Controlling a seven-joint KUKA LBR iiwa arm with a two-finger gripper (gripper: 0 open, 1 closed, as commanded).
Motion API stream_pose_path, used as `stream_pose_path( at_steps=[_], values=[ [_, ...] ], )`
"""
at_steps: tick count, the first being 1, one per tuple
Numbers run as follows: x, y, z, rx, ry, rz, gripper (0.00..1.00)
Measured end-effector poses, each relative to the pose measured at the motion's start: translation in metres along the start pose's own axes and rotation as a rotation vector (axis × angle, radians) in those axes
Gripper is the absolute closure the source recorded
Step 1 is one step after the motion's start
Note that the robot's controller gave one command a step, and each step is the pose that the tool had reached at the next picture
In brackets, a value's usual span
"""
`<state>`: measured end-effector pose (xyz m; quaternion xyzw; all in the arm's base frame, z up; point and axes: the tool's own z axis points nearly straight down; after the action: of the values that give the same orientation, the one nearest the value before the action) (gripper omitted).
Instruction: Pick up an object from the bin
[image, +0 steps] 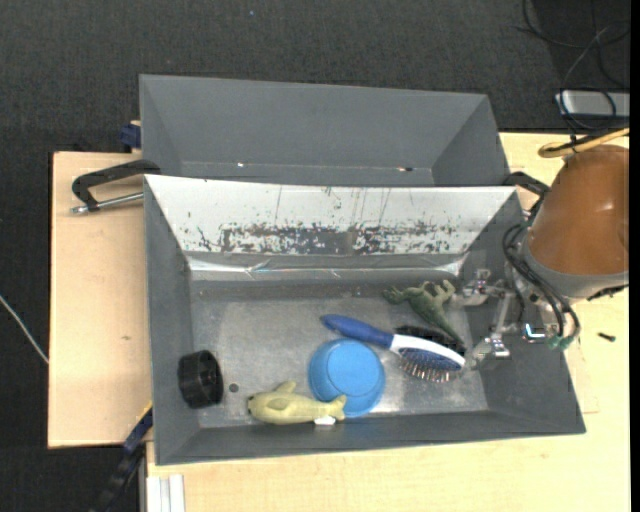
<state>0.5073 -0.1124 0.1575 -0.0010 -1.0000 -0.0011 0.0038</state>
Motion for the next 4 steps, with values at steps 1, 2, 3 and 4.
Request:
stream_pose_path(
  at_steps=[1, 2, 3, 4],
  values=[
    [-0.015, 0.021, 0.075, 0.002, -0.015, 0.050, 0.00],
    [-0.012, 0.025, 0.056, 0.000, -0.016, 0.240, 0.00],
    [-0.026, 0.038, 0.049, 0.001, -0.015, 0.143, 0.00],
    [-0.026, 0.027, 0.086, -0.001, -0.007, 0.254, 0.00]
  ],
)
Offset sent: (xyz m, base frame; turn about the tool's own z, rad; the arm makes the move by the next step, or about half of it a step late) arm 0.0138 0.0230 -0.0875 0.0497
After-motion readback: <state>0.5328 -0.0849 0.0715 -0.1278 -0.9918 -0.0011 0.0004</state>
